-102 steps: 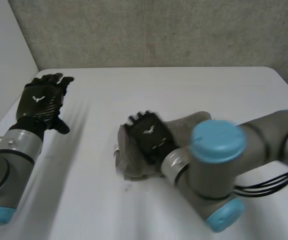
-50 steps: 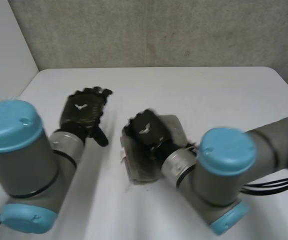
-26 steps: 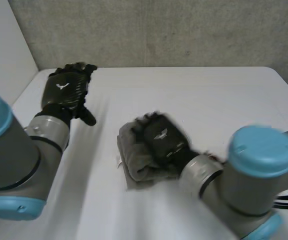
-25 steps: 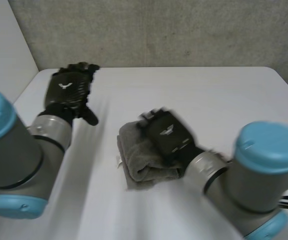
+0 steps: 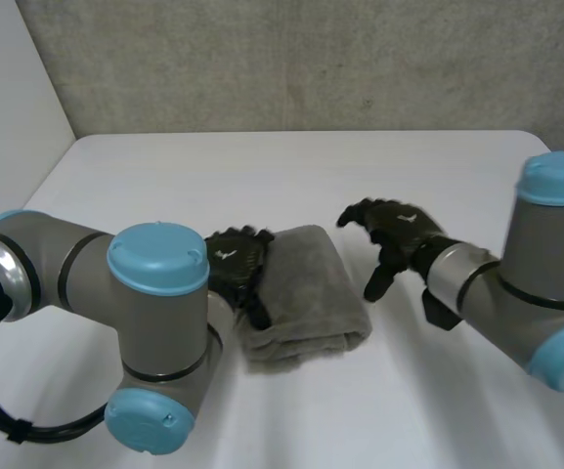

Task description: Fold the towel.

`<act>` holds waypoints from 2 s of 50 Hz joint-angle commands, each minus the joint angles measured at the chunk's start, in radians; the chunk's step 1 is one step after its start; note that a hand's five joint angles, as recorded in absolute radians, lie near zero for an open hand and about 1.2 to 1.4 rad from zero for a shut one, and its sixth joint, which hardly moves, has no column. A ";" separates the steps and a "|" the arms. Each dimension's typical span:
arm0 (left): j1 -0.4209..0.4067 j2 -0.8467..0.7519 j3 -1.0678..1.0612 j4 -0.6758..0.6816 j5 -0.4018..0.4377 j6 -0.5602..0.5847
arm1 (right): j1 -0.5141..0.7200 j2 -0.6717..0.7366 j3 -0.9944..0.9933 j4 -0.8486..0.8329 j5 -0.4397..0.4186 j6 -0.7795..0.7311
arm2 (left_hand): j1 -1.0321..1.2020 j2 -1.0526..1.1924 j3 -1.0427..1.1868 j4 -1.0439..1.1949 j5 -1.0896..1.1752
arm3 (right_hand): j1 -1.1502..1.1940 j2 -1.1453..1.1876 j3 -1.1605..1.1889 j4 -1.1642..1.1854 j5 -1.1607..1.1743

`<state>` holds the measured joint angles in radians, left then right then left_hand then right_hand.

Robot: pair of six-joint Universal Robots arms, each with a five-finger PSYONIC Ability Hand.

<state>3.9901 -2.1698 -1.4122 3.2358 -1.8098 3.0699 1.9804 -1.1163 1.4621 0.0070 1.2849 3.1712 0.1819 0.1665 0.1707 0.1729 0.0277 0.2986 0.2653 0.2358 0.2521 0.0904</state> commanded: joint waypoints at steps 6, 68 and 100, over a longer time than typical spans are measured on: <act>0.017 -0.007 -0.088 0.001 -0.046 0.012 | 0.075 0.254 -0.187 0.044 -0.073 -0.025 | 0.014 0.029 0.025 0.023 -0.006 | -0.124 -0.091 -0.061 -0.078 -0.090; 0.290 0.686 -0.039 -0.174 0.162 0.128 | -0.020 -0.381 -0.071 0.097 0.281 -0.132 | -0.001 0.015 0.010 0.008 -0.021 | -0.124 -0.091 -0.061 -0.078 -0.090; 0.297 0.685 -0.048 -0.125 0.208 0.128 | -0.031 -0.372 -0.074 0.096 0.271 -0.132 | -0.007 0.009 0.005 0.002 -0.027 | -0.124 -0.091 -0.061 -0.078 -0.090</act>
<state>4.2860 -1.4840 -1.4581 3.0951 -1.6015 3.1971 1.9546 -1.4820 1.3883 0.1031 1.5562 3.0389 0.1771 0.1665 0.1666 0.1667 0.0278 0.2986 0.2653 0.2358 0.2510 0.0823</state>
